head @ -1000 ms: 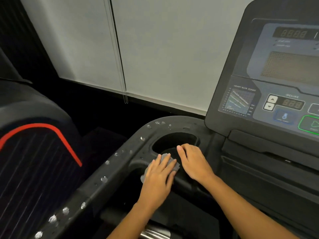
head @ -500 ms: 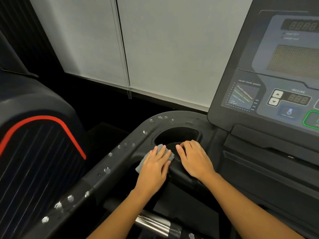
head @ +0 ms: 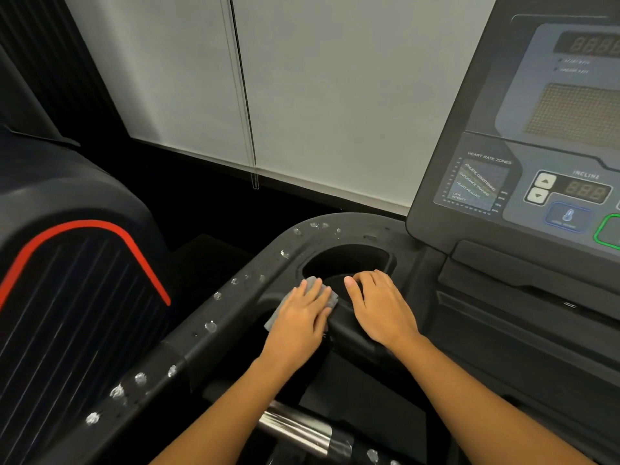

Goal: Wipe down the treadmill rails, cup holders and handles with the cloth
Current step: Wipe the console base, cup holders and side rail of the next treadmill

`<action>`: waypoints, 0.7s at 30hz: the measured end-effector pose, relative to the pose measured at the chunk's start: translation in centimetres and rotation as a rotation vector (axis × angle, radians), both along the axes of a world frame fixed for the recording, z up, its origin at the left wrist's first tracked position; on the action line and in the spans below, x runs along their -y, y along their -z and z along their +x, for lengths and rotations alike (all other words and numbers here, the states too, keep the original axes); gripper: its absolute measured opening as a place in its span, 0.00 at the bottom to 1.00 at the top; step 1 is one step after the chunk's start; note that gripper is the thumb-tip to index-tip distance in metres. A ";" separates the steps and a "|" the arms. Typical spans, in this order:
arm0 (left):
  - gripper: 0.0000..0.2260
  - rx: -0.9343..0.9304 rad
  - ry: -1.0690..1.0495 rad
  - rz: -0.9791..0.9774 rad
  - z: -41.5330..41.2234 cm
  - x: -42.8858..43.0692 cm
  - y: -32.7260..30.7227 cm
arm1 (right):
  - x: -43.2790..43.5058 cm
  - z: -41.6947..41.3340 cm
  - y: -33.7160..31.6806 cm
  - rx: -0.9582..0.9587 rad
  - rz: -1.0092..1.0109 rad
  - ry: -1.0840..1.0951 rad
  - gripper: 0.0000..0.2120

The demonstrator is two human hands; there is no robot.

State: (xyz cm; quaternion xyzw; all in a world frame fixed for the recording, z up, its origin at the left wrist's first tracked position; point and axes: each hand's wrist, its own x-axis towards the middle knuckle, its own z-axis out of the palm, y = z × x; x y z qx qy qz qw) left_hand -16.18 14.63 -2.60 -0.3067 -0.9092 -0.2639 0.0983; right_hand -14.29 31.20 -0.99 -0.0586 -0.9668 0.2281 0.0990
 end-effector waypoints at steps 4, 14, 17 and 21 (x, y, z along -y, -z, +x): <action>0.19 0.006 -0.095 -0.002 -2.2 1.2 -0.5 | 0.0 0.2 -0.1 0.012 -0.024 0.014 0.22; 0.12 -0.084 -0.007 0.167 0.1 -0.2 -0.6 | 0.0 0.3 -0.3 0.008 -0.014 -0.052 0.21; 0.10 0.015 0.042 0.351 1.0 -0.8 -2.0 | -0.3 0.2 -0.4 0.002 -0.110 -0.067 0.20; 0.10 0.302 -0.181 0.630 1.7 -1.3 -2.9 | 0.3 0.6 -2.0 -0.064 -0.425 -0.038 0.17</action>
